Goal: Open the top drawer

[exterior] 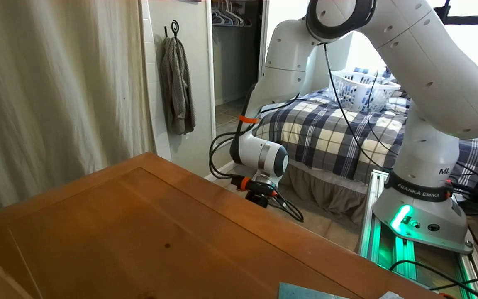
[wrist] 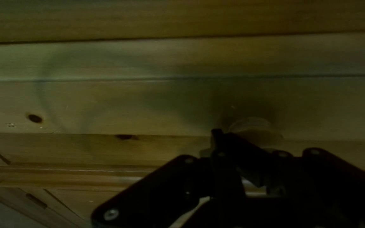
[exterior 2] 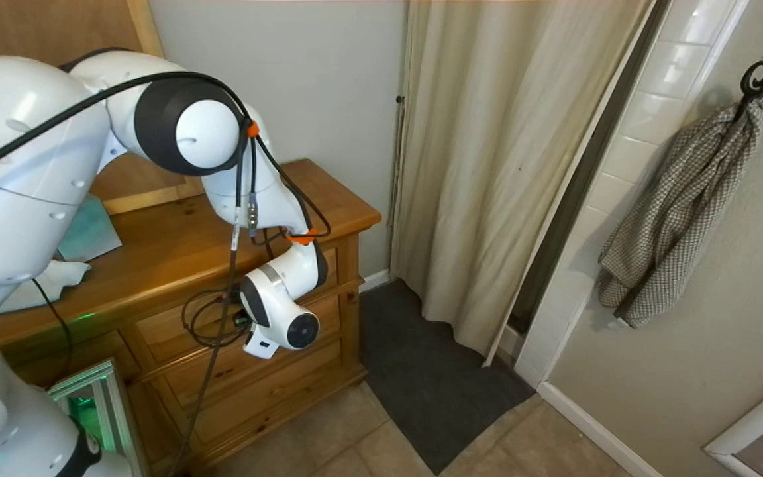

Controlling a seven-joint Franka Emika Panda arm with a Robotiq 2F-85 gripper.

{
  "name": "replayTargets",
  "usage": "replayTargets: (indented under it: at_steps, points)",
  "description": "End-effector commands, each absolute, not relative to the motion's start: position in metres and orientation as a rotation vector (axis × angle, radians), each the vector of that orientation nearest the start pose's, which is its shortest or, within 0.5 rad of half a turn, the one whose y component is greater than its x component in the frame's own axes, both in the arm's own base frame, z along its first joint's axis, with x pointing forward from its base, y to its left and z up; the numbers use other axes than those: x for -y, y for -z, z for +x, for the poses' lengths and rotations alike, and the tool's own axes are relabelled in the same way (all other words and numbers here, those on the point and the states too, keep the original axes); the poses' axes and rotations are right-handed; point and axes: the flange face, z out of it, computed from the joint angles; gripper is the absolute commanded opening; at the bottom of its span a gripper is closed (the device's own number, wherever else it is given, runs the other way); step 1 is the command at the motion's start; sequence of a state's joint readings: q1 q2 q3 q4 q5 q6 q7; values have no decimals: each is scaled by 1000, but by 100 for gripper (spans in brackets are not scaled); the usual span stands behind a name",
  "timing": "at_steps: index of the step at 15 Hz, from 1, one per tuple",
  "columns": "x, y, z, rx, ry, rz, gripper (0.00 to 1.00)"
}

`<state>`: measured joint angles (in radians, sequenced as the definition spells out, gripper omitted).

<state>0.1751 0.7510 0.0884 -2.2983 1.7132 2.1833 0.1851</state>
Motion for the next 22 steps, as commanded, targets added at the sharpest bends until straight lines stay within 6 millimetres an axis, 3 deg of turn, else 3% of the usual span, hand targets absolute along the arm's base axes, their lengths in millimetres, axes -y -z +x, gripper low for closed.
replayTargets:
  at_steps: [1,11,22]
  points:
    - [-157,0,388,-1610,-949,-1566,31]
    - [-141,1,389,-1632,-902,-1538,99]
    - [-153,1,398,-1568,-954,-1490,100]
